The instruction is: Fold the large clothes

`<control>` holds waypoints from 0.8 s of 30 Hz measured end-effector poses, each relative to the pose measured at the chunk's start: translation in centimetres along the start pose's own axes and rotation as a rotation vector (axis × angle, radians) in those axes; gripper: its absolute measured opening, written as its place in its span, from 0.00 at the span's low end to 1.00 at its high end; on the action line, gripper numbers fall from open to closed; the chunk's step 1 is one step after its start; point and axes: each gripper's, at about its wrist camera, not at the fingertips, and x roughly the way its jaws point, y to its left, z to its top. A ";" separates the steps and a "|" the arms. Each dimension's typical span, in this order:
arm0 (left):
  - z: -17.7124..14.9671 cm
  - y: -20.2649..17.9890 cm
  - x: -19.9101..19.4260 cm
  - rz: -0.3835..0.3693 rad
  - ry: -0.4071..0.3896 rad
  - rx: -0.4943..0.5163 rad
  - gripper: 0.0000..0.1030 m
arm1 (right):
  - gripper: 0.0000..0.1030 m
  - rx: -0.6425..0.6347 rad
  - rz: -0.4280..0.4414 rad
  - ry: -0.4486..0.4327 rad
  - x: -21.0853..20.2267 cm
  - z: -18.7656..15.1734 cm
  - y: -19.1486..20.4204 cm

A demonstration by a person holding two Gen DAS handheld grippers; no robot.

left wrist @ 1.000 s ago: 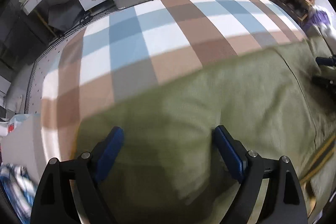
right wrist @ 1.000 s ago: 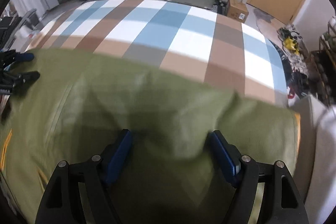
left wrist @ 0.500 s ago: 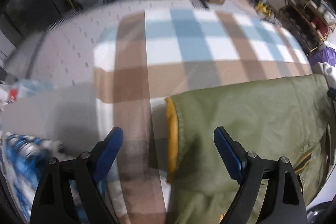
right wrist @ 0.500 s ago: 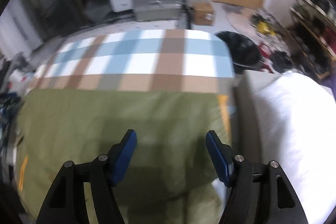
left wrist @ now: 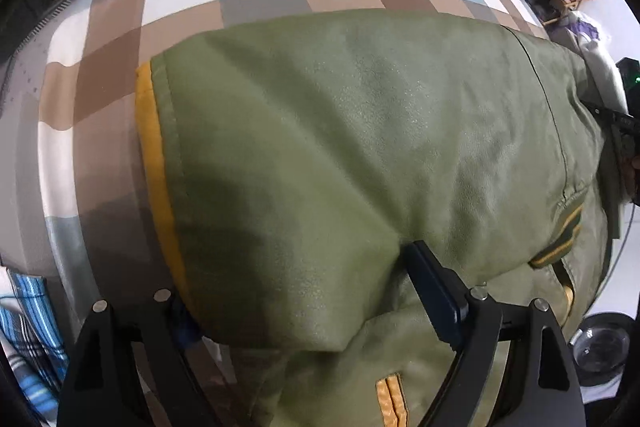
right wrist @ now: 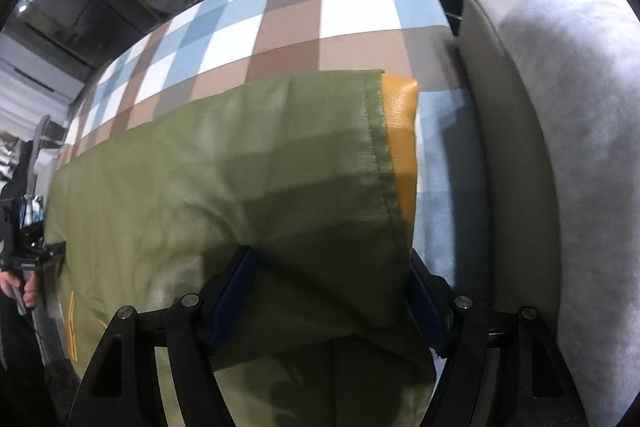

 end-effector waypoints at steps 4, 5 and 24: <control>0.8 -0.7 0.0 -0.006 -0.020 -0.023 0.70 | 0.71 -0.046 -0.016 -0.040 0.0 -0.1 1.2; 1.1 -0.9 -0.1 -0.024 -0.025 -0.024 0.58 | 0.70 -0.054 -0.021 -0.047 0.0 -0.1 1.6; 6.0 2.8 0.8 0.079 -0.096 -0.138 0.65 | 0.66 -0.117 -0.059 -0.166 1.4 4.4 4.3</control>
